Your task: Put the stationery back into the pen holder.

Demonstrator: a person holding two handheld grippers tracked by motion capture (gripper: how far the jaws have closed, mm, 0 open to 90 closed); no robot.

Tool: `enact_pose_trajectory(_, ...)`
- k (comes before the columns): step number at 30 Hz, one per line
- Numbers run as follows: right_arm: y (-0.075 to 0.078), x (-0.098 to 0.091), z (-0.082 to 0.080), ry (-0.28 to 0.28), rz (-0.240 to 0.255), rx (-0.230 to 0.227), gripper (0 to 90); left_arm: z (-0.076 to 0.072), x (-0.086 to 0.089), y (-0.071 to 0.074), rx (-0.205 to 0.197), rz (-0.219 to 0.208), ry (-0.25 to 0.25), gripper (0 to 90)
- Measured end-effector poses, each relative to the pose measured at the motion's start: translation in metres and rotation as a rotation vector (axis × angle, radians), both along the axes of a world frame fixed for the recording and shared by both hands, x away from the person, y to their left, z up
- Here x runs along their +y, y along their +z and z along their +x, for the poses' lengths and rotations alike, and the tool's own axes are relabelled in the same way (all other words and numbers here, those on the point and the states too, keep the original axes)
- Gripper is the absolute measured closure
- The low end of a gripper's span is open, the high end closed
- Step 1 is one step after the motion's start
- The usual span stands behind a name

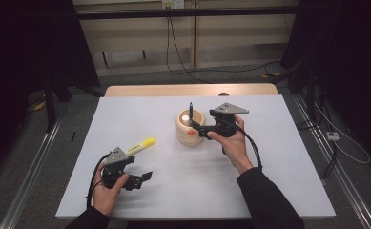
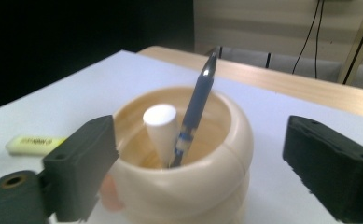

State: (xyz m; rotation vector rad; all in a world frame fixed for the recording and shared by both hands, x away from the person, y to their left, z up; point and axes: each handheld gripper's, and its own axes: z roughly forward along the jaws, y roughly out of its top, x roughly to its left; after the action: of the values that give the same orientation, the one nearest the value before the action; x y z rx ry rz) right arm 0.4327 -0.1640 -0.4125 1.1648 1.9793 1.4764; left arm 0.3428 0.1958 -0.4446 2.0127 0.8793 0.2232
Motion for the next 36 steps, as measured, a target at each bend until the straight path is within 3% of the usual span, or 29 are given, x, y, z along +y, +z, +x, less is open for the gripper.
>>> enact_pose_trajectory(9, -0.003, -0.009, -0.015, 0.019, -0.035, 0.007, 5.0, 0.001, 0.000, 0.000, 0.005, 0.010, -0.003, 5.6)
enact_pose_trajectory(19, -0.011, -0.026, -0.031, -0.003, -0.089, 0.034, 4.8, 0.001, 0.000, -0.001, 0.018, 0.009, -0.011, 5.6)
enact_pose_trajectory(30, -0.019, -0.054, -0.059, -0.036, -0.111, 0.020, 5.1, -0.002, -0.002, 0.002, 0.034, 0.007, -0.066, 6.6)
enact_pose_trajectory(36, -0.019, -0.069, -0.077, -0.056, -0.120, 0.002, 5.3, -0.001, -0.002, 0.003, 0.021, 0.013, -0.056, 6.8)
